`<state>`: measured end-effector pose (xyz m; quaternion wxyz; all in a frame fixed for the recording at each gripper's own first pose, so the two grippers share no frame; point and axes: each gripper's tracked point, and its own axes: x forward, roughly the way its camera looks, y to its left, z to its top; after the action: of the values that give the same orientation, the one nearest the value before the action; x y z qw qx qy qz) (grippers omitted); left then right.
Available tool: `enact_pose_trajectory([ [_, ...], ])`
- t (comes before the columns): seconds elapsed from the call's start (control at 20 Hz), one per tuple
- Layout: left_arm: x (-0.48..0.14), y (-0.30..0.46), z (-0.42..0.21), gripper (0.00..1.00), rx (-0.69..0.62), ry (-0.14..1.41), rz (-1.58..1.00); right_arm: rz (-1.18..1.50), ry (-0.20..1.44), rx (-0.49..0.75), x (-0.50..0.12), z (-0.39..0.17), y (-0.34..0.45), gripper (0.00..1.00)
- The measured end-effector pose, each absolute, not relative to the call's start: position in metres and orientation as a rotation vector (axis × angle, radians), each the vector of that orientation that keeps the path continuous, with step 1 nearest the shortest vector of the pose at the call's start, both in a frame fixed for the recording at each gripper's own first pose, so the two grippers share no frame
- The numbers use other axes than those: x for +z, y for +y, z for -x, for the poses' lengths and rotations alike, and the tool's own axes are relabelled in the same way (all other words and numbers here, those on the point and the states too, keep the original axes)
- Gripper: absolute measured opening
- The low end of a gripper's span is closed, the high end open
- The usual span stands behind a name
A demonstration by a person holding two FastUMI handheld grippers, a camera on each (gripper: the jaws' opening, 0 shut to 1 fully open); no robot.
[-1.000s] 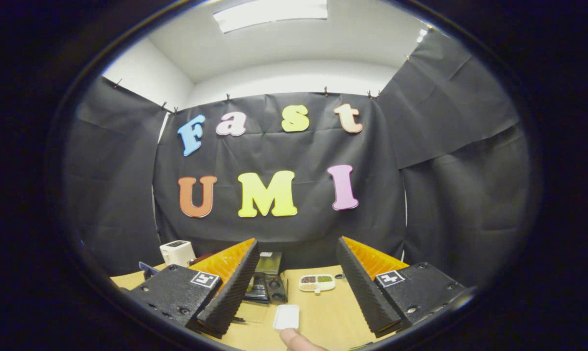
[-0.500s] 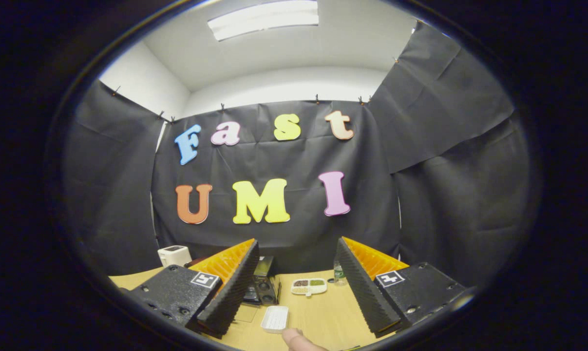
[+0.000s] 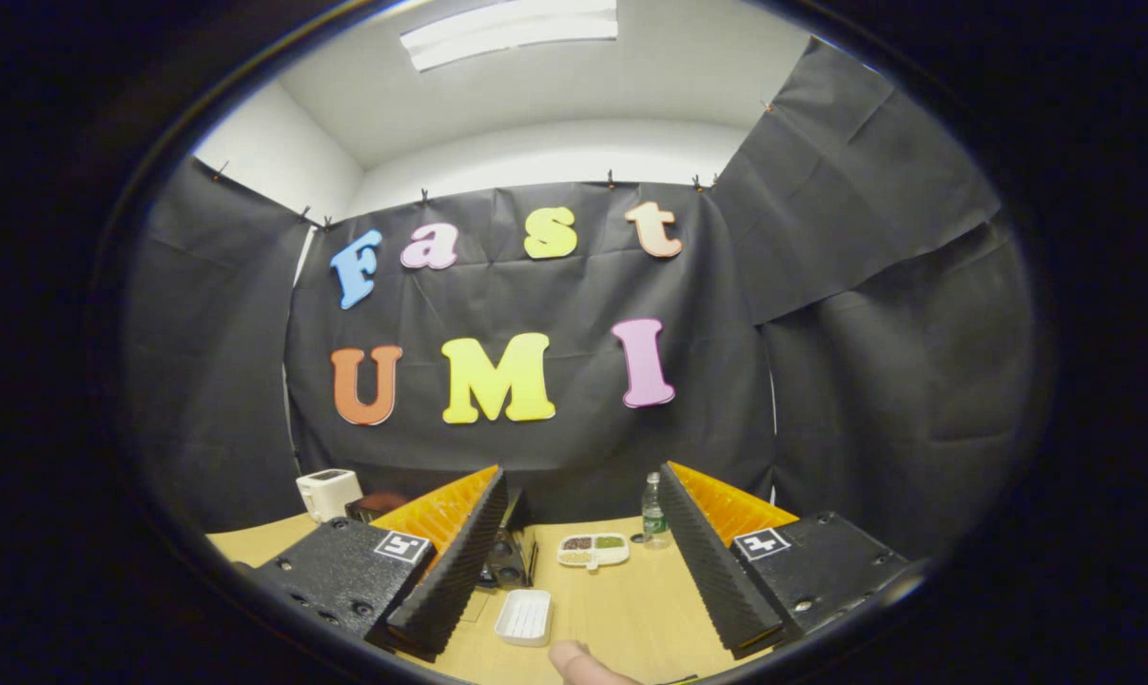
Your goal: Open the electric oven with the left hand, put the food in, and close the electric oven.
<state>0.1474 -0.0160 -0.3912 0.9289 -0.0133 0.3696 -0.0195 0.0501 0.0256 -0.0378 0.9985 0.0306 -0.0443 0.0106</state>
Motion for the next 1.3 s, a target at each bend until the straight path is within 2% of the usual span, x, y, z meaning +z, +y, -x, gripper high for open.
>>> enact_pose_trajectory([
  [0.25, -0.375, -0.014, -0.15, 0.94, -0.036, 0.721, 0.022, -0.058, -0.071, 0.033, -0.043, -0.054, 0.03, 0.95],
  [0.3, -0.37, -0.014, -0.151, 0.94, -0.034, 0.712, 0.022, -0.058, -0.067, 0.033, -0.045, -0.055, 0.03, 1.0],
  [0.35, -0.365, -0.014, -0.152, 0.94, -0.032, 0.702, 0.019, -0.057, -0.062, 0.033, -0.046, -0.055, 0.03, 0.95],
  [0.5, -0.355, -0.01, -0.154, 0.96, -0.028, 0.688, -0.008, -0.059, -0.052, 0.033, -0.05, -0.057, 0.031, 0.96],
  [0.55, -0.352, -0.01, -0.154, 0.96, -0.026, 0.682, -0.01, -0.058, -0.05, 0.031, -0.05, -0.056, 0.03, 1.0],
  [0.6, -0.347, -0.01, -0.156, 0.96, -0.025, 0.673, -0.011, -0.058, -0.051, 0.03, -0.049, -0.057, 0.03, 0.95],
  [0.8, -0.32, -0.009, -0.169, 0.96, -0.02, 0.607, -0.008, -0.061, -0.05, 0.031, -0.05, -0.055, 0.029, 0.95],
  [0.85, -0.313, -0.009, -0.173, 1.0, -0.019, 0.589, -0.013, -0.061, -0.048, 0.03, -0.05, -0.054, 0.03, 0.95],
  [1.0, -0.288, -0.008, -0.19, 0.96, -0.025, 0.515, -0.018, -0.058, -0.049, 0.025, -0.05, -0.054, 0.026, 0.95],
  [1.3, -0.261, -0.005, -0.229, 0.97, -0.031, 0.434, 0.011, -0.054, -0.054, 0.004, -0.047, -0.049, 0.016, 0.95],
])
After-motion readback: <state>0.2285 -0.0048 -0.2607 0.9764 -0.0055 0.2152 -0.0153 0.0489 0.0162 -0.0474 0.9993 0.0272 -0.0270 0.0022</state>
